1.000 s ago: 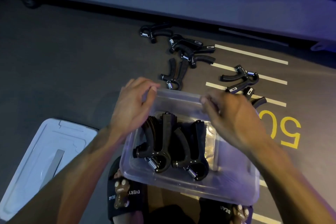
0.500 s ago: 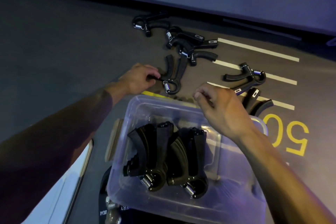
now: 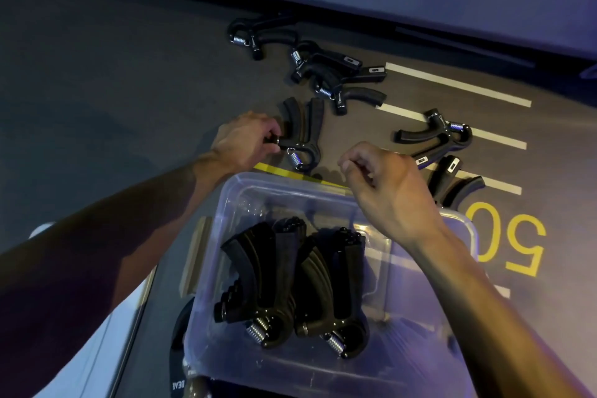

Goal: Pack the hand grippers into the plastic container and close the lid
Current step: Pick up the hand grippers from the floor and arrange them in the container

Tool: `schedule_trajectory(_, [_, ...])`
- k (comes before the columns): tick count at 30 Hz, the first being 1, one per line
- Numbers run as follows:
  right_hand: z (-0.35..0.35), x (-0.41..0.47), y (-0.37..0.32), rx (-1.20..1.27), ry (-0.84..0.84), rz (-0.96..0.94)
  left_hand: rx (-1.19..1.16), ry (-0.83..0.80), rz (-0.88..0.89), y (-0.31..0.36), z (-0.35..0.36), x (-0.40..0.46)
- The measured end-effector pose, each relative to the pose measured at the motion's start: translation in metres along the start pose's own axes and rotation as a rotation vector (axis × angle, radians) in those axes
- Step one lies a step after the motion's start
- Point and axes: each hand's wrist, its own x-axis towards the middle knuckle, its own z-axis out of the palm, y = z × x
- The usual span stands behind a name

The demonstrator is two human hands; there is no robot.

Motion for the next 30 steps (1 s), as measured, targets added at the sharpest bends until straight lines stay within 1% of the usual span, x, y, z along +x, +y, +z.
schedule_trajectory(3, [-0.005, -0.007, -0.004, 0.159, 0.126, 0.019, -0.04, 0.071, -0.013, 0.002, -0.02, -0.011])
schedule_trajectory(6, [-0.012, -0.018, -0.009, 0.219, 0.249, -0.033, -0.127, 0.179, 0.008, 0.007, -0.05, -0.031])
schedule_trajectory(9, [-0.018, -0.03, -0.015, 0.335, 0.281, -0.044, -0.313, 0.351, 0.031, 0.017, -0.08, -0.062])
schedule_trajectory(11, [-0.021, -0.038, -0.019, 0.448, 0.275, -0.027, -0.369, 0.431, 0.059, 0.029, -0.092, -0.089])
schedule_trajectory(14, [-0.025, -0.05, -0.023, 0.651, 0.245, 0.053, -0.44, 0.43, 0.149, 0.056, -0.092, -0.137])
schedule_trajectory(17, [-0.027, -0.066, -0.023, 0.822, 0.182, 0.141, -0.366, 0.372, 0.317, 0.086, -0.071, -0.176])
schedule_trajectory(18, [-0.028, -0.072, -0.02, 0.811, 0.157, 0.152, -0.345, 0.353, 0.349, 0.094, -0.061, -0.186])
schedule_trajectory(21, [-0.032, -0.09, -0.007, 0.673, 0.058, 0.131, -0.375, 0.289, 0.317, 0.106, -0.036, -0.21])
schedule_trajectory(23, [-0.035, -0.102, 0.002, 0.643, -0.02, 0.122, -0.358, 0.267, 0.321, 0.106, -0.025, -0.22])
schedule_trajectory(25, [-0.036, -0.111, 0.011, 0.617, -0.071, 0.154, -0.314, 0.315, 0.339, 0.101, -0.019, -0.224])
schedule_trajectory(26, [-0.034, -0.115, 0.015, 0.562, -0.087, 0.174, -0.301, 0.36, 0.323, 0.096, -0.016, -0.224])
schedule_trajectory(28, [-0.028, -0.122, 0.023, 0.416, -0.133, 0.183, -0.278, 0.469, 0.254, 0.087, -0.012, -0.224])
schedule_trajectory(30, [-0.017, -0.13, 0.025, 0.374, -0.175, 0.202, -0.219, 0.531, 0.177, 0.08, -0.007, -0.225])
